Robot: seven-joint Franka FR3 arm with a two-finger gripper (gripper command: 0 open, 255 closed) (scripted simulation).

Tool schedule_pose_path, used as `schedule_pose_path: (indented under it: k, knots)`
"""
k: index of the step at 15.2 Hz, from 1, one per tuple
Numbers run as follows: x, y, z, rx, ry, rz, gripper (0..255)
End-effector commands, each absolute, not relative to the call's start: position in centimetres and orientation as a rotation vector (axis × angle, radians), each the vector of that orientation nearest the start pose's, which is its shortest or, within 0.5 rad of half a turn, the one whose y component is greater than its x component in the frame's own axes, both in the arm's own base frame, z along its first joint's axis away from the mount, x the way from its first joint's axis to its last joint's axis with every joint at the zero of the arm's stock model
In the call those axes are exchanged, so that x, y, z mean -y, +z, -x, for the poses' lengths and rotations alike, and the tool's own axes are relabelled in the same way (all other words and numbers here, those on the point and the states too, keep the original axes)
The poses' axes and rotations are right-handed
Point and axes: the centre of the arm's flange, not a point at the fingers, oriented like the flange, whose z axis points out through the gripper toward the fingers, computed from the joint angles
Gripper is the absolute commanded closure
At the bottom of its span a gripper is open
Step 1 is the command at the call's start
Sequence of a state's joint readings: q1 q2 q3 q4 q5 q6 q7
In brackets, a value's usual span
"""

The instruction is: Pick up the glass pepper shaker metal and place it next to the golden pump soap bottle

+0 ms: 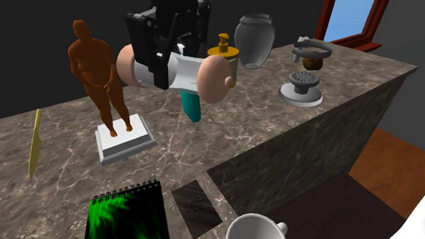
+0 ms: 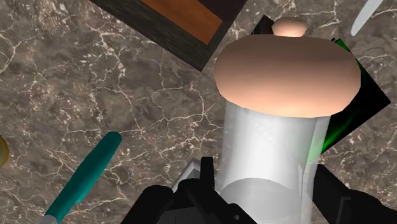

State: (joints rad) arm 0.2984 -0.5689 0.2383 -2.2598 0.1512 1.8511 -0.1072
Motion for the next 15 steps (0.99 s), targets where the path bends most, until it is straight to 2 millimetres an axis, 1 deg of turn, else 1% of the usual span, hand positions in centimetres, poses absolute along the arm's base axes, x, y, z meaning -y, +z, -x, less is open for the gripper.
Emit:
schedule_pose_path:
  k: [1,4,5,15]
  knots:
    - [-22.9,59.1,-32.9,0.891,-0.218,2.953,255]
    - [-22.9,60.6,-32.9,0.891,-0.218,2.953,255]
    - [-22.9,60.9,-32.9,0.891,-0.218,2.953,255]
    - [-13.6,60.9,-42.3,0.891,-0.218,2.953,255]
